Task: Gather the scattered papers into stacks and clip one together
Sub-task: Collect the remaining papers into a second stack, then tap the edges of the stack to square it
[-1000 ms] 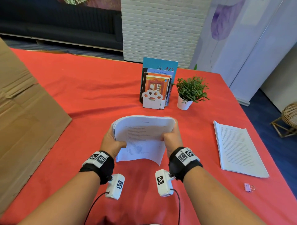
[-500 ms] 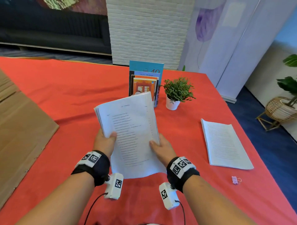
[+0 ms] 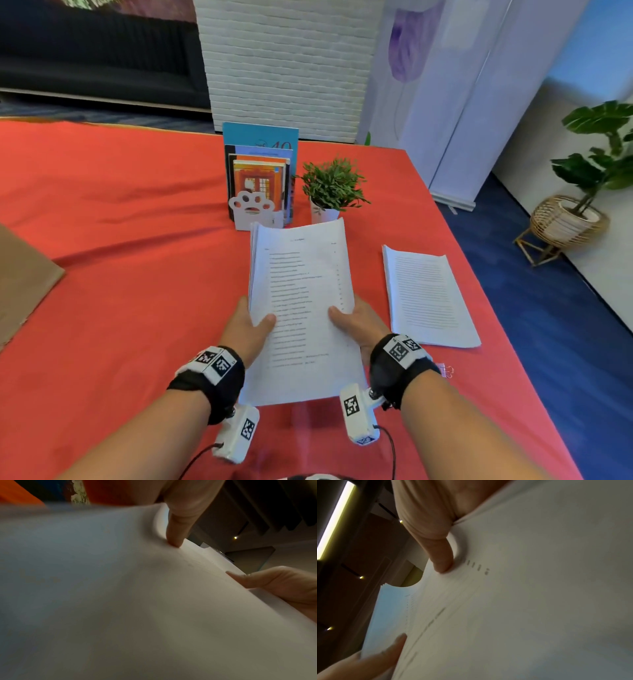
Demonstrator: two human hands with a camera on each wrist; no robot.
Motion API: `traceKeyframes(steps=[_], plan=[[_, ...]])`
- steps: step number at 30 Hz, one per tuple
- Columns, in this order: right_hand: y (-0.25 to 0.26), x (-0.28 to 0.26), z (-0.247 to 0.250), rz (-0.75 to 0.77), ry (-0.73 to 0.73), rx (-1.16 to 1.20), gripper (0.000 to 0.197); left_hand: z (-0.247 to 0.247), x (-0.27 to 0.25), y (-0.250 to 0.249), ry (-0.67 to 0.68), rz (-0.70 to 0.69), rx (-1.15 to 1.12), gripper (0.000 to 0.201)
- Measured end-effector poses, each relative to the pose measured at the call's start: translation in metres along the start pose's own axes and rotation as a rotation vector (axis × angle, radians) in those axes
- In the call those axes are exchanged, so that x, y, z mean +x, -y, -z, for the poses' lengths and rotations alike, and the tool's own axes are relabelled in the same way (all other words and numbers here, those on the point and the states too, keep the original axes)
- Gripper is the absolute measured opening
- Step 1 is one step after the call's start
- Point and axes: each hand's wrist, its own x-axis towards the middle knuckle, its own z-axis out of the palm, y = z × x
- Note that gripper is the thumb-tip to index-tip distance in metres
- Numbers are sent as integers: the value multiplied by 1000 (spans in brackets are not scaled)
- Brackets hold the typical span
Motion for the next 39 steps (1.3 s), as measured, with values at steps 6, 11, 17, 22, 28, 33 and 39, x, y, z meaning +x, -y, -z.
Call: traceKeyframes(steps=[6, 11, 17, 22, 28, 33, 39], plan=[[-14, 12, 59, -30, -240, -224, 23, -40, -2, -9, -132, 24, 96, 27], [-35, 23, 145, -129, -422, -283, 27, -61, -8, -2, -177, 98, 118, 23], [-63, 28, 249, -362, -602, -634, 46, -68, -20, 8, -212, 161, 102, 23], [-80, 33, 273, -559, -632, -674, 66, -68, -24, 16, -204, 220, 97, 32], [-90, 38, 263, -583, -557, -447, 49, -68, -30, 19, -242, 282, 24, 33], [-68, 36, 244, -417, -660, -148, 25, -66, -28, 17, -214, 294, -63, 34], [-34, 21, 170, -160, -504, -195, 25, -58, -9, 13, -191, 274, -153, 41]])
